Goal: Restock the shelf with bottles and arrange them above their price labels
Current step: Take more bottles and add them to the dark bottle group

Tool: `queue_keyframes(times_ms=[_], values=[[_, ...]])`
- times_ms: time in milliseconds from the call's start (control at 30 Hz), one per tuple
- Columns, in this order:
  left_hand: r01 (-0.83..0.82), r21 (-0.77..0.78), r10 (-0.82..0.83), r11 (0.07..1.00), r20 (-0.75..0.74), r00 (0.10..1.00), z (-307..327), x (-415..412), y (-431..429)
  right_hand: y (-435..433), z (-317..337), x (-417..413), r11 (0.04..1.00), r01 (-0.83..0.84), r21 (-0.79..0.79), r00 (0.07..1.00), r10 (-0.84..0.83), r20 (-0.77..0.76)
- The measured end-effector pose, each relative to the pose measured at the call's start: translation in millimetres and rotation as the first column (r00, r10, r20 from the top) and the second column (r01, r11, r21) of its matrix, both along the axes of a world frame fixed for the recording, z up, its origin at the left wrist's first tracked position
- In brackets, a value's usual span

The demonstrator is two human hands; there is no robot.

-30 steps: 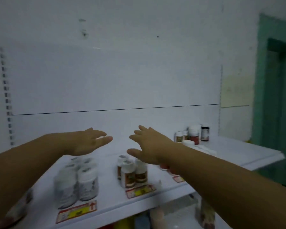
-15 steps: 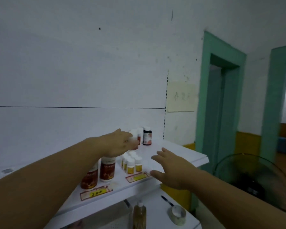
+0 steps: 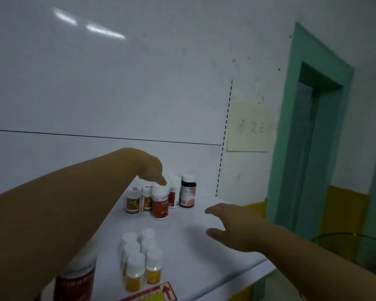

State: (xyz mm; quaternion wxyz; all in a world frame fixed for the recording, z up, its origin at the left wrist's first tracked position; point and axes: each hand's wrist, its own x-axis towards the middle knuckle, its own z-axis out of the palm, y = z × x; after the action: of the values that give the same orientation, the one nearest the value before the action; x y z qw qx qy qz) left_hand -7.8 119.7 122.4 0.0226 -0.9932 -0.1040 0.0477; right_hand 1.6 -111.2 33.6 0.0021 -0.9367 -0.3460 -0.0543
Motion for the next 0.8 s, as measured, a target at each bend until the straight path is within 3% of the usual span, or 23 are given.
queue_keyframes(times_ms=[100,267,467,567,667,800], values=[[-0.053,-0.018,0.053,0.998,-0.047,0.998,-11,33,-1,6,-9,42,0.999,-0.015,-0.034,1.0,0.015,0.009],[-0.168,0.006,0.167,0.986,-0.113,0.979,-33,67,6,25,-23,115,0.992,-0.11,0.054,0.994,0.11,-0.001],[-0.274,-0.084,0.269,0.958,-0.062,0.961,-51,95,11,50,-24,201,0.946,-0.255,0.201,0.967,0.246,0.069],[-0.312,-0.184,0.319,0.932,0.004,0.948,-58,101,7,66,-26,241,0.9,-0.302,0.314,0.953,0.276,0.128],[-0.325,-0.331,0.386,0.886,0.137,0.912,-71,103,4,86,-34,269,0.871,-0.269,0.41,0.963,0.259,0.08],[-0.346,-0.434,0.492,0.832,0.286,0.823,-81,109,-1,107,-50,280,0.75,-0.167,0.64,0.979,0.202,0.018]])
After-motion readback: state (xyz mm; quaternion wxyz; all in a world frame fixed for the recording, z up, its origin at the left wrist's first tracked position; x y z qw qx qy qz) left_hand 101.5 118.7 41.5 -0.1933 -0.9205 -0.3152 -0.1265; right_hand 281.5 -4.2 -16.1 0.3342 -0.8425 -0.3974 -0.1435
